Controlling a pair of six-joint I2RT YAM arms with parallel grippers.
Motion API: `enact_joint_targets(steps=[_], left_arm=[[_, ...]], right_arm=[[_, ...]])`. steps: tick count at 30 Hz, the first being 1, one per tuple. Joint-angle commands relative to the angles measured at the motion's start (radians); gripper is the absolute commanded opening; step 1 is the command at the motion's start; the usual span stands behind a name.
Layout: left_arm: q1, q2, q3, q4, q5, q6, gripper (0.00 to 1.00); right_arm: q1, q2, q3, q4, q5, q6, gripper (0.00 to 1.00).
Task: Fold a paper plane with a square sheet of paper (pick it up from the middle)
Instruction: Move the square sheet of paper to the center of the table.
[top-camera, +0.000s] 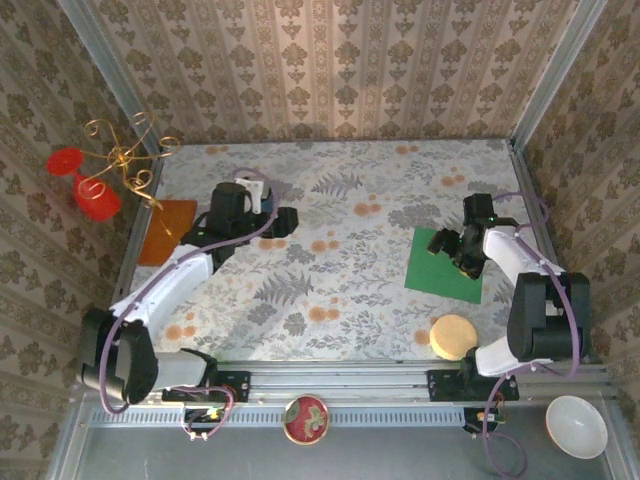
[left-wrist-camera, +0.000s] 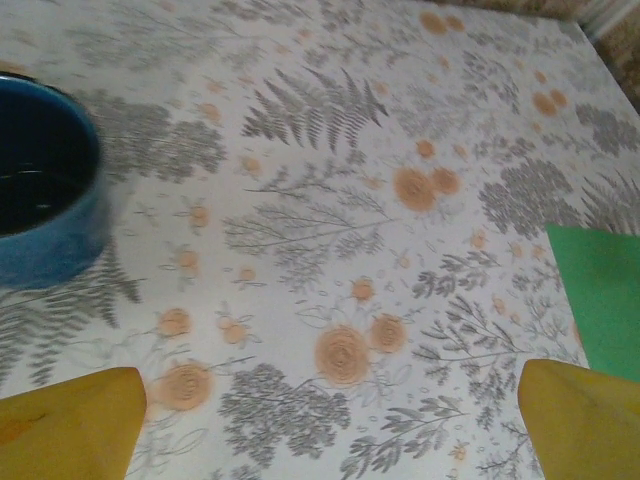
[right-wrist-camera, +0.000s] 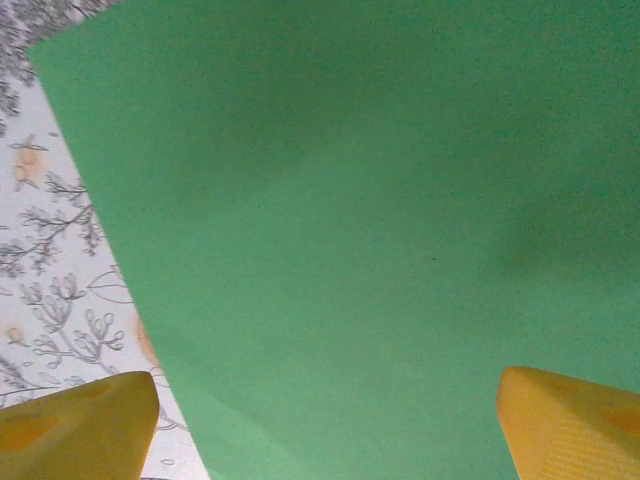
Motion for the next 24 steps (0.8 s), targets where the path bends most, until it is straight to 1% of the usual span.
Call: enact_joint_targets(steps=[1,4,9,13,17,21,24], left_arm=[[-0.052,0.065,0.066,-0.006,0.021,-0.021,0.97],[-0.087,0.114,0.094,-0.002,0.029,-0.028,0.97],[-0.118,0.166,0.1,0.038,0.048,-0.068,0.97],[-0.128,0.197,0.107,0.043,0.052,-0.095,0.97],[-0.128,0.206,0.093,0.056,0.03,-0.124,0.97],[-0.128,0.204,0.075,0.064,0.002,-0.144,0.97],[-0.128,0.205,0.062,0.055,-0.022,-0.173,0.96]], right_arm=[[-0.003,0.042,0.012,-0.017,0.022,-0.009,0.89],[-0.003,0.087,0.021,-0.012,0.021,-0.011,0.88],[0.002,0.129,0.018,0.003,-0.003,0.006,0.86],[0.036,0.142,0.013,0.013,-0.013,0.029,0.86],[0.112,0.167,0.01,0.047,-0.066,0.084,0.84],[0.247,0.202,0.031,0.11,-0.122,0.17,0.83],[0.361,0.222,0.046,0.167,-0.144,0.273,0.81]])
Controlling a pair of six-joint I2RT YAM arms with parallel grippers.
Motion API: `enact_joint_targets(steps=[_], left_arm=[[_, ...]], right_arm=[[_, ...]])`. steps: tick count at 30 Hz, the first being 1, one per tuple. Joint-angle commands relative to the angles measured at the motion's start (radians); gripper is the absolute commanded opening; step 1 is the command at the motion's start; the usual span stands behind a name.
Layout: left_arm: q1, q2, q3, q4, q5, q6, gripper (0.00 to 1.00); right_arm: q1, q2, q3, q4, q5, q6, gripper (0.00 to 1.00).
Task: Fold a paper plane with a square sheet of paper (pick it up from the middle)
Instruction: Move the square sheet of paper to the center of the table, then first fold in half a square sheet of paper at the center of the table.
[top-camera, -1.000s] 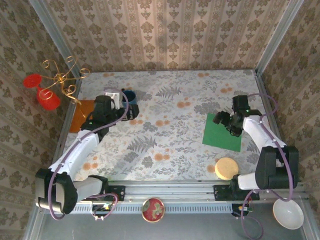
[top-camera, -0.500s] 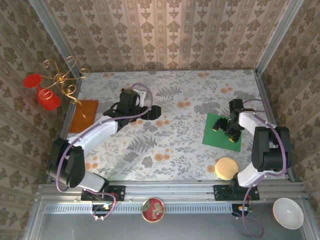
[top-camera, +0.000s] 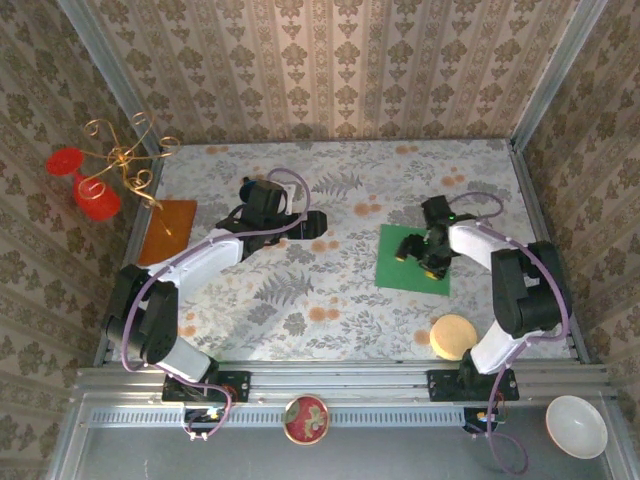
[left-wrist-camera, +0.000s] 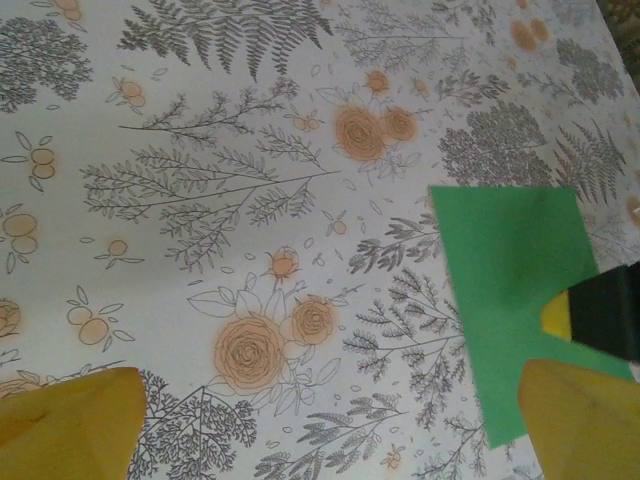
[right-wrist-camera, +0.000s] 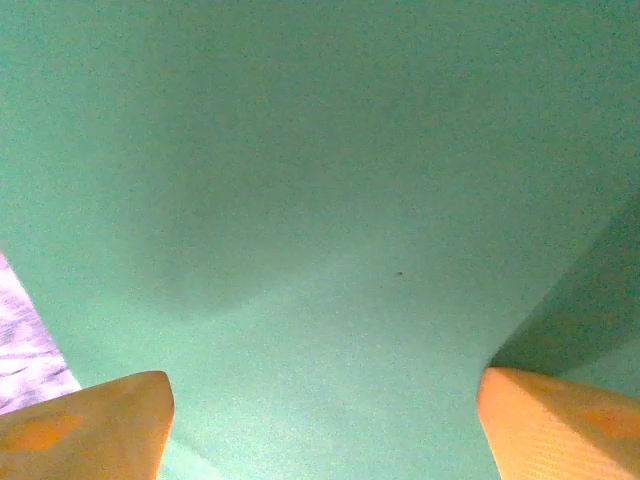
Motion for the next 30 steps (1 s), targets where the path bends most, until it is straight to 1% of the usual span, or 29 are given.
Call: enact_joint_targets(steps=[1,3,6,8,10,13,17,20,24,26,30], left_arm=[[-0.007,0.002,-0.022,0.008,-0.038,-0.071,0.94],[-0.006,0.009,-0.028,-0.005,-0.03,-0.102,0.91],[-0.008,0.024,-0.04,-0.021,-0.009,-0.152,0.87],[-0.011,0.034,-0.053,-0.015,0.009,-0.191,0.85],[-0.026,0.055,-0.054,-0.01,0.034,-0.221,0.83],[-0.078,0.094,-0.027,-0.024,0.042,-0.239,0.81],[-0.149,0.179,0.044,-0.053,0.048,-0.25,0.79],[-0.186,0.248,0.104,-0.082,0.05,-0.26,0.78],[-0.213,0.31,0.17,-0.099,0.065,-0.271,0.78],[-0.221,0.333,0.194,-0.102,0.072,-0.276,0.78],[-0.235,0.388,0.252,-0.133,0.091,-0.279,0.78]], right_arm=[[0.119,0.052,0.001,0.081,-0.089,0.166,0.8],[0.192,0.057,0.0,0.129,-0.087,0.267,0.78],[0.276,0.043,-0.016,0.202,-0.082,0.423,0.75],[0.299,0.022,-0.015,0.248,-0.101,0.458,0.74],[0.285,-0.017,0.001,0.242,-0.109,0.431,0.74],[0.228,-0.06,0.019,0.192,-0.079,0.315,0.73],[0.151,0.005,0.066,0.1,-0.141,0.158,0.7],[0.124,0.048,0.097,0.056,-0.139,0.088,0.65],[0.1,0.069,0.11,0.023,-0.1,0.045,0.6],[0.091,0.081,0.106,0.014,-0.083,0.033,0.59],[0.085,0.108,0.093,0.014,-0.083,0.028,0.54]])
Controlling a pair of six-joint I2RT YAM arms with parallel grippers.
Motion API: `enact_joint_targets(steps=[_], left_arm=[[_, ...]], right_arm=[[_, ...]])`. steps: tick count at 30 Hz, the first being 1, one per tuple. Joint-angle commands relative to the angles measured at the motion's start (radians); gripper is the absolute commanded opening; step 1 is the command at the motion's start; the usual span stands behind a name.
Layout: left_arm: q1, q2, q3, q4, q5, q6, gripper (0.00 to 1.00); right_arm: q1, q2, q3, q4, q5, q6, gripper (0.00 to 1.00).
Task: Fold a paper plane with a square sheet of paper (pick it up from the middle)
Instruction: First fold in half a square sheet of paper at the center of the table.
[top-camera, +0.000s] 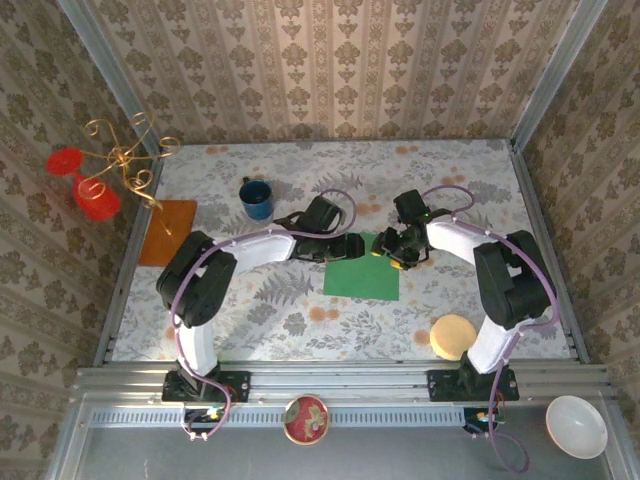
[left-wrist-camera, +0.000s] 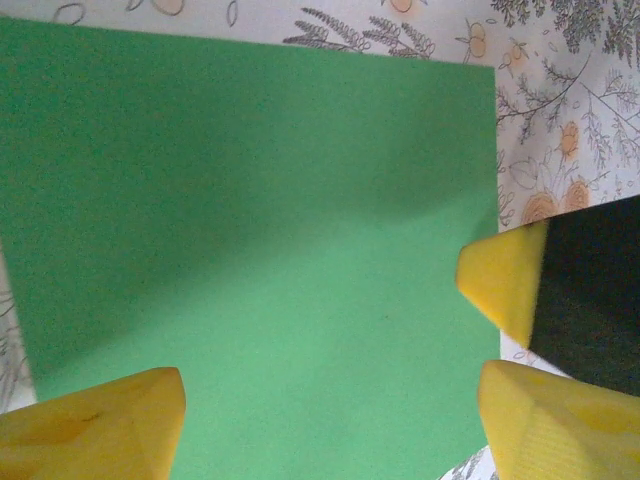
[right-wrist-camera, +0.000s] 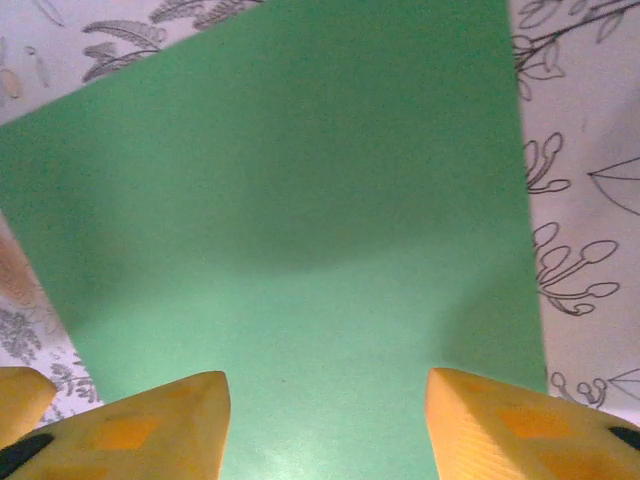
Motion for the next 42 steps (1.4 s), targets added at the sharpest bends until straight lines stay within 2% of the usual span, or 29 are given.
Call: enact_joint_targets(steps=[1,11,30,35,42], left_arm=[[-0.015,0.041,0.058,-0.06,0.027,-0.014,0.79],[-0.016,0.116,0.102,-0.104,0.042,-0.025,0.79],[0.001,0.121,0.071,-0.131,0.013,-0.032,0.8],[0.005,0.125,0.071,-0.148,0.003,-0.027,0.7],[0.03,0.086,0.037,-0.119,0.006,-0.02,0.47]], right_arm=[[-0.006,0.029,-0.005,-0.045,0.016,-0.034,0.52],[-0.006,0.046,-0.075,0.035,-0.044,0.014,0.42],[-0.006,0.052,-0.147,0.241,-0.187,0.119,0.34],[-0.007,0.053,-0.161,0.278,-0.219,0.138,0.32],[-0.061,-0.064,-0.221,0.363,-0.209,0.142,0.35]])
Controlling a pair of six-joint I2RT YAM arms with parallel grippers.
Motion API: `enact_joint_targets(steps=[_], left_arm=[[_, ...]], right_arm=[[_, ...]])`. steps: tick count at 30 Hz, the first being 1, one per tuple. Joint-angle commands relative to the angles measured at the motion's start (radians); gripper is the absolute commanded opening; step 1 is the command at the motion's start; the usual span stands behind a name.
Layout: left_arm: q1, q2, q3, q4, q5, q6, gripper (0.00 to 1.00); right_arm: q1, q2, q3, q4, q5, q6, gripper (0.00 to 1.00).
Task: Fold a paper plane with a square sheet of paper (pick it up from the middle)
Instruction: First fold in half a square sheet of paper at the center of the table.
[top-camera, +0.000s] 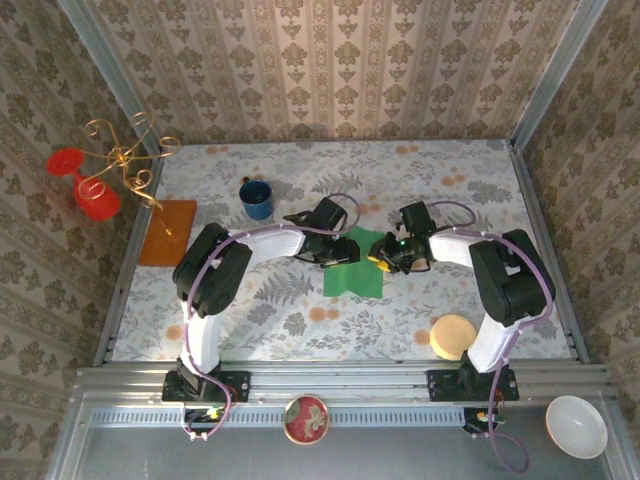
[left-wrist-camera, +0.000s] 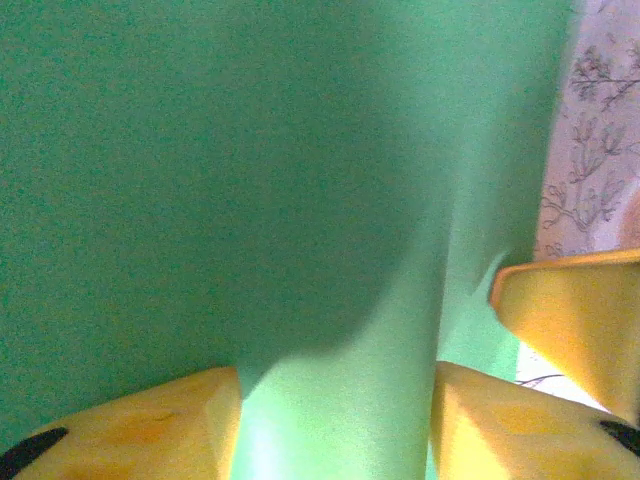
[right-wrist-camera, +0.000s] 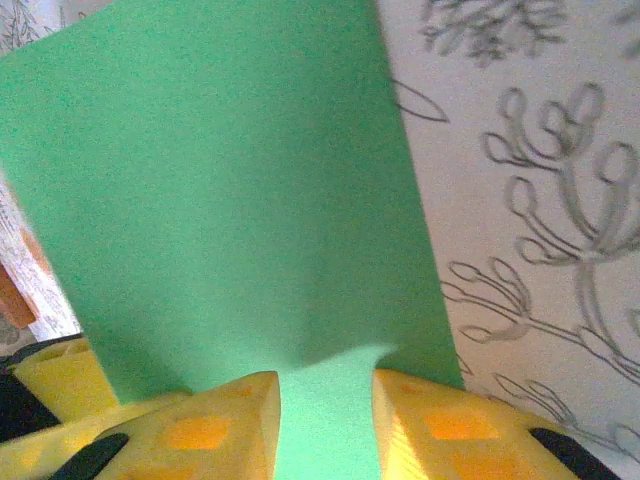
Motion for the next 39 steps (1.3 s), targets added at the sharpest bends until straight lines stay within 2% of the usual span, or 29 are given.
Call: enact_joint_targets(steps=[1,5,9,15,20,27,31,35,39], left_arm=[[0.024,-0.028,-0.032,-0.008,-0.002,0.009,0.44],[0.061,-0.111,-0.067,0.06,0.058,0.04,0.37],[0.115,-0.232,-0.105,0.138,0.14,0.053,0.35],[0.196,-0.355,-0.157,0.29,0.32,-0.021,0.34],[0.232,-0.389,-0.171,0.362,0.44,-0.077,0.33],[0.236,-0.393,-0.17,0.448,0.533,-0.128,0.32],[0.238,-0.381,-0.174,0.454,0.547,-0.139,0.31],[0.242,-0.371,-0.179,0.458,0.556,-0.149,0.31],[0.254,-0.373,-0.177,0.401,0.533,-0.117,0.31]], right_arm=[[-0.04,-0.087,-0.052,0.031,0.014,0.01,0.36],[-0.078,-0.172,-0.098,0.102,0.002,-0.024,0.43],[-0.09,-0.221,-0.118,0.183,-0.092,-0.068,0.55],[-0.087,-0.273,-0.134,0.4,-0.272,-0.04,0.77],[-0.063,-0.308,-0.121,0.502,-0.329,-0.011,0.89],[-0.034,-0.257,-0.084,0.605,-0.386,0.048,0.94],[-0.023,-0.231,-0.065,0.677,-0.416,0.092,0.94],[-0.021,-0.216,-0.04,0.683,-0.427,0.099,0.91],[-0.021,-0.217,-0.03,0.688,-0.436,0.105,0.8]])
